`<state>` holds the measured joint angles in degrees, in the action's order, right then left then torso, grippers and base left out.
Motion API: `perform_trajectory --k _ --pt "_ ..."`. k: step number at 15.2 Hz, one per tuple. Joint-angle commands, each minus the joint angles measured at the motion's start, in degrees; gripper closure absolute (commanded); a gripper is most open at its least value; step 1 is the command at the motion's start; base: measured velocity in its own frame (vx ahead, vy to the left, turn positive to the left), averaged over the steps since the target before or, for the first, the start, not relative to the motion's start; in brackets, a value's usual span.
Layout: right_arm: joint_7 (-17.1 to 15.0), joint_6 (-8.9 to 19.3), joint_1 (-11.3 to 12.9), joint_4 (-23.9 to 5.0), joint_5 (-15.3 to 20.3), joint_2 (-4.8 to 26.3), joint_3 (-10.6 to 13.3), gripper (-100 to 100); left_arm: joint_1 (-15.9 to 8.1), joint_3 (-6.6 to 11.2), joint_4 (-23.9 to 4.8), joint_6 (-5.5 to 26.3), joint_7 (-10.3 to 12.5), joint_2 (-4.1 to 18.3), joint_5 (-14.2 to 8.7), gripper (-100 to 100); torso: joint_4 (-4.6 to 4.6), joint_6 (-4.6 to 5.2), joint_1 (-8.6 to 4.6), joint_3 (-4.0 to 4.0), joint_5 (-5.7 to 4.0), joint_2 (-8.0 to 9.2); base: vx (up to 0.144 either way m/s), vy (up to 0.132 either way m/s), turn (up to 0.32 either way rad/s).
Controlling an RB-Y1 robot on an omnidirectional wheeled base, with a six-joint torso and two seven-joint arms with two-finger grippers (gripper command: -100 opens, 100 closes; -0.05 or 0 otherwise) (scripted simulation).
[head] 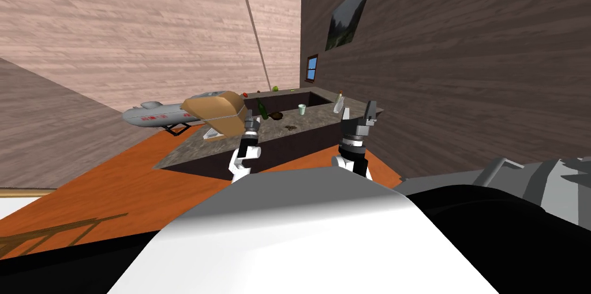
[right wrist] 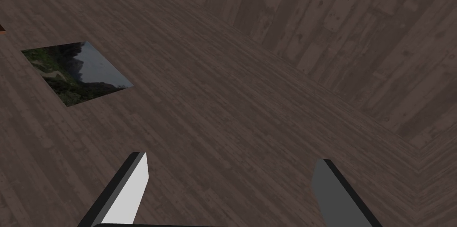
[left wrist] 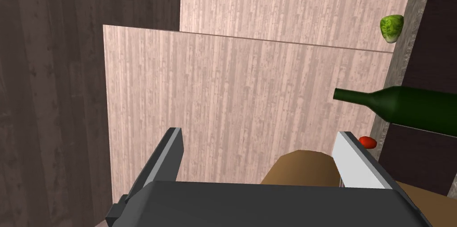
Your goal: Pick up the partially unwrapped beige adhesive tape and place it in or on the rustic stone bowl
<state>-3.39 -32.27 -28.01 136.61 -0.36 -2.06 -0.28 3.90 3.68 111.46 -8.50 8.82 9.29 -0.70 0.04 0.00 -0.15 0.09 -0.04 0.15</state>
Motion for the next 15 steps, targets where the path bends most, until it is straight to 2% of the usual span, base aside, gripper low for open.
perform_trajectory --k 1,2,3,4,5,6,7,8,9,11,12,13,15 --pt "0.0 0.0 0.0 0.0 0.0 0.0 0.0 0 -2.86 -0.07 -2.34 2.86 0.57 0.15 -0.89 -100 0.0 0.0 0.0 0.0 0.0 0.0 -0.047 -0.042 0.008" --pt "0.0 0.0 0.0 0.0 0.0 0.0 0.0 0 -3.28 -0.07 -2.34 4.12 0.57 0.15 -0.89 -100 0.0 0.01 -0.02 0.0 0.0 0.01 -0.05 -0.044 0.01" --pt "0.0 0.0 0.0 0.0 0.0 0.0 0.0 0 -5.08 -0.14 -4.13 5.55 0.98 0.13 -1.61 -100 0.0 0.01 -0.03 0.01 0.0 0.02 -0.054 -0.049 0.01" --pt "0.0 0.0 0.0 0.0 0.0 0.0 0.0 0 -6.22 -0.14 -4.63 6.8 0.98 0.13 -1.61 -100 0.0 0.01 -0.05 0.01 -0.01 0.03 -0.055 -0.052 0.009" --pt "0.0 0.0 0.0 0.0 0.0 0.0 0.0 0 -6.42 -0.14 -4.63 7.74 0.98 0.13 -1.61 -100 0.01 0.01 -0.07 0.02 -0.01 0.04 -0.039 -0.04 0.005" --pt "0.0 0.0 0.0 0.0 0.0 0.0 0.0 0 -8.28 -0.21 -6.61 9.3 1.39 0.08 -2.32 -100 0.0 0.01 -0.05 0.01 -0.01 0.01 -0.038 -0.044 0.011" --pt "0.0 0.0 0.0 0.0 0.0 0.0 0.0 0 -9.55 -0.21 -7.08 10.57 1.39 0.08 -2.32 -100 0.0 0.01 -0.06 0.0 -0.01 -0.01 -0.041 -0.047 0.012" --pt "0.0 0.0 0.0 0.0 0.0 0.0 0.0 0 -9.62 -0.21 -7.08 11.36 1.39 0.08 -2.32 -100 0.0 0.01 -0.06 -0.01 -0.01 -0.02 -0.028 -0.034 0.003" --pt "0.0 0.0 0.0 0.0 0.0 0.0 0.0 0 -12.0 -0.29 -9.59 12.99 1.8 0.01 -3.02 -100 -0.01 0.0 -0.03 -0.02 -0.01 -0.04 -0.027 -0.032 0.012" --pt "0.0 0.0 0.0 0.0 0.0 0.0 0.0 0 -12.85 -0.29 -9.69 15.04 1.8 0.01 -3.02 -100 -0.01 0.01 -0.04 -0.04 -0.01 -0.06 -0.027 -0.04 0.01" --pt "0.0 0.0 0.0 0.0 0.0 0.0 0.0 0 -15.24 -0.37 -12.34 16.4 2.2 -0.05 -3.7 -100 -0.02 0.0 -0.03 -0.04 -0.01 -0.07 -0.031 -0.041 0.018" --pt "0.0 0.0 0.0 0.0 0.0 0.0 0.0 0 -16.12 -0.37 -12.46 17.26 2.2 -0.05 -3.7 -100 -0.02 0.01 -0.03 -0.04 0.0 -0.07 -0.031 -0.043 0.02" --pt "0.0 0.0 0.0 0.0 0.0 0.0 0.0 0 -16.12 -0.37 -12.46 18.77 2.2 -0.05 -3.7 -100 -0.02 0.0 -0.01 -0.04 -0.01 -0.08 -0.014 -0.022 0.001"
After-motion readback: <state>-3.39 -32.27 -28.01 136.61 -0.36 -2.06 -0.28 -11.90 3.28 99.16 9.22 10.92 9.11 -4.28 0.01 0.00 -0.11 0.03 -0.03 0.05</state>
